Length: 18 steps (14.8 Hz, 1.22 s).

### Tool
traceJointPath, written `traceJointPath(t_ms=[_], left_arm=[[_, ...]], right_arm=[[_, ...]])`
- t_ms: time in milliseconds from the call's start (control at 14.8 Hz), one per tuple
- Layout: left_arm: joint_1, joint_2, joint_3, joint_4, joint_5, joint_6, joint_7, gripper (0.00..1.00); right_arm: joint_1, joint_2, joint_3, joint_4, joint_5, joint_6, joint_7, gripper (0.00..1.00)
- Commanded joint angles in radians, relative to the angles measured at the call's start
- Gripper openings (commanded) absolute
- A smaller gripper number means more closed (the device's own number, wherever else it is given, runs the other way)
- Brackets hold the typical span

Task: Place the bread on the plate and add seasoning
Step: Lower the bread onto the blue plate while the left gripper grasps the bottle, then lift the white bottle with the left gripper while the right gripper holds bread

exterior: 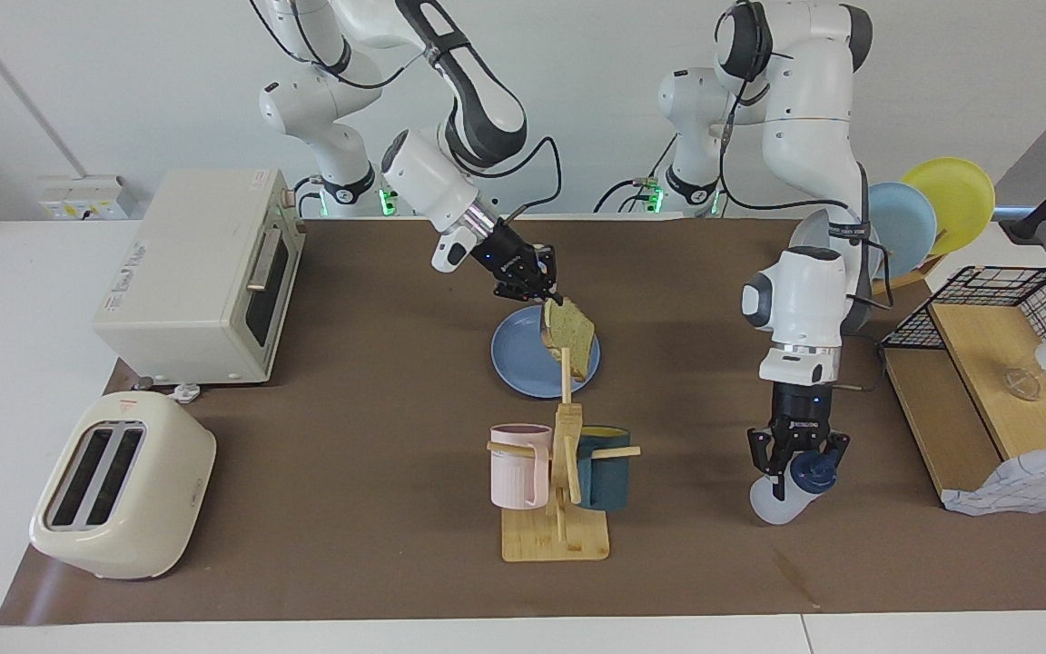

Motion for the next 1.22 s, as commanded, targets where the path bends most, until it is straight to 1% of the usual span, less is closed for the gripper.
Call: traceJointPath(t_ms=[0, 203, 473, 879, 946, 1014, 1149], left_arm=[[-0.003, -0.066, 0.003, 0.018, 0.008, -0.135, -0.001, 0.37], [-0.006, -0.103, 0.003, 0.034, 0.009, -0.238, -0.001, 0.37], [-0.007, -0.151, -0.003, 0.099, 0.012, -0.446, 0.002, 0.37], [-0.016, -0.224, -0.017, 0.12, 0.014, -0.635, 0.005, 0.37], [-0.015, -0.232, -0.025, 0.133, 0.014, -0.679, 0.006, 0.37], [-0.015, -0.238, -0.032, 0.152, 0.014, -0.729, 0.006, 0.37], [-0.016, -0.256, -0.043, 0.169, 0.016, -0.81, 0.019, 0.37]], right_arm=[[0.003, 0.003, 0.004, -0.002, 0.04, 0.02, -0.049, 0.0], [0.029, 0.003, 0.004, -0.013, 0.055, 0.054, -0.054, 0.0], [0.026, 0.002, 0.004, -0.022, 0.055, 0.054, -0.069, 0.0], [0.018, 0.0, 0.004, -0.024, 0.057, 0.051, -0.078, 0.0], [0.018, 0.0, 0.004, -0.024, 0.057, 0.051, -0.078, 0.02], [0.018, 0.002, 0.004, -0.024, 0.057, 0.051, -0.078, 0.19], [0.018, 0.002, 0.004, -0.024, 0.057, 0.051, -0.078, 0.25]])
